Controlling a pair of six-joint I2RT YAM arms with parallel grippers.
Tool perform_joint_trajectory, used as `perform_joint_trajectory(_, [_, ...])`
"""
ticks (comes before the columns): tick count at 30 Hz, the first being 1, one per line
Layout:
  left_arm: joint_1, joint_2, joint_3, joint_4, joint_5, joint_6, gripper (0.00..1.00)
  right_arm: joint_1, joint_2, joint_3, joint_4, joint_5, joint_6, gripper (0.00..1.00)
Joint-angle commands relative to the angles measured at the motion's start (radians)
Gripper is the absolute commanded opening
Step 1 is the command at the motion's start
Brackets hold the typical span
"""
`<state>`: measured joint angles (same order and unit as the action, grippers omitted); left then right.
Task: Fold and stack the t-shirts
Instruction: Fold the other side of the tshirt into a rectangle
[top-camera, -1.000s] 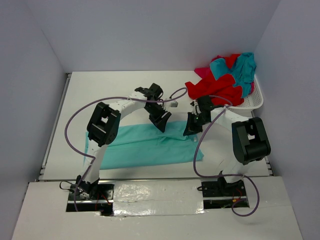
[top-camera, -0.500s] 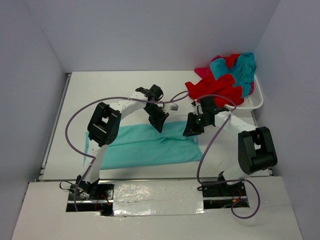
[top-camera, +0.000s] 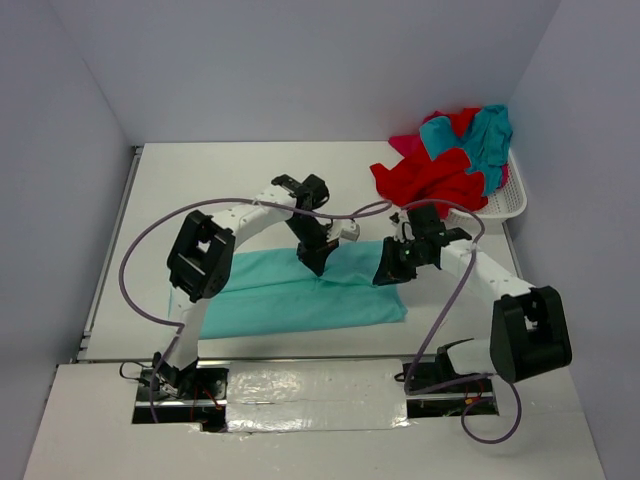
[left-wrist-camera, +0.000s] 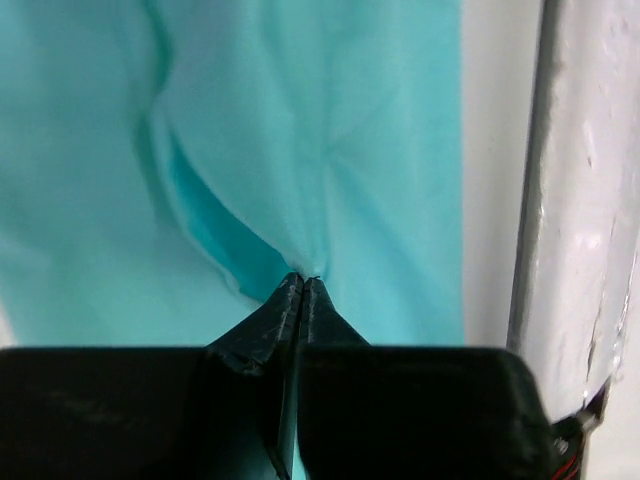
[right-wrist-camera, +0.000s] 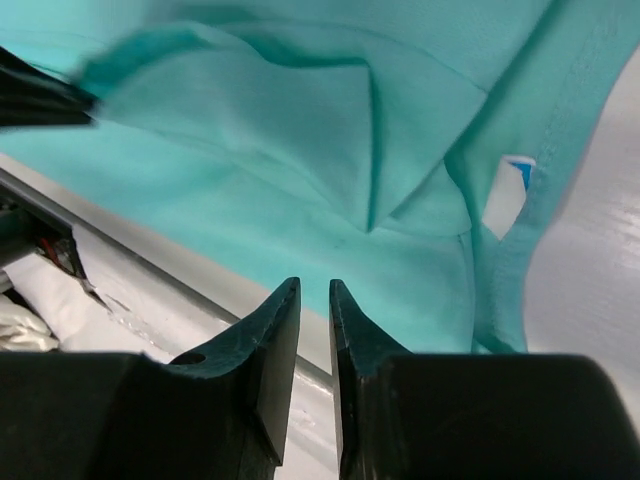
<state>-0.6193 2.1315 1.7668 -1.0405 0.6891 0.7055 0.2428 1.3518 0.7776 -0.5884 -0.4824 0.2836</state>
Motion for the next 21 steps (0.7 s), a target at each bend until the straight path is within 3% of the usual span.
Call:
perform_joint_trajectory(1, [-0.031, -0.054, -0.018, -0.122, 0.056, 0.215, 0.11, 0.007, -0.063, 0.057, 0.015, 0.019, 0.015, 0.26])
perform_joint_trajectory(3, [-0.042, -0.062, -0.056, -0.119, 0.076, 0.244, 0.11, 0.007, -0.037, 0.089, 0.076, 0.010, 0.034, 0.28])
perform_joint_trajectory(7, [-0.046, -0.084, -0.150, -0.070, 0.072, 0.252, 0.11, 0.013, 0.165, 0.184, 0.147, -0.002, 0.066, 0.28])
perform_joint_trajectory(10, [-0.056, -0.119, -0.225, -0.033, 0.044, 0.249, 0.16, 0.045, 0.276, 0.256, 0.185, -0.009, 0.060, 0.28])
perform_joint_trajectory(12, [-0.059, -0.146, -0.253, 0.006, 0.041, 0.242, 0.26, 0.061, 0.332, 0.288, 0.199, 0.007, 0.049, 0.28])
perform_joint_trajectory(14, [-0.059, -0.169, -0.282, 0.072, 0.023, 0.198, 0.38, 0.059, 0.354, 0.292, 0.223, -0.013, 0.048, 0.28])
perform_joint_trajectory(18, [-0.057, -0.191, -0.294, 0.158, -0.014, 0.124, 0.45, 0.072, 0.342, 0.252, 0.216, -0.009, 0.035, 0.28])
perform_joint_trajectory(21, [-0.057, -0.199, -0.258, 0.162, 0.000, 0.089, 0.47, 0.072, 0.268, 0.181, 0.219, 0.004, 0.043, 0.37])
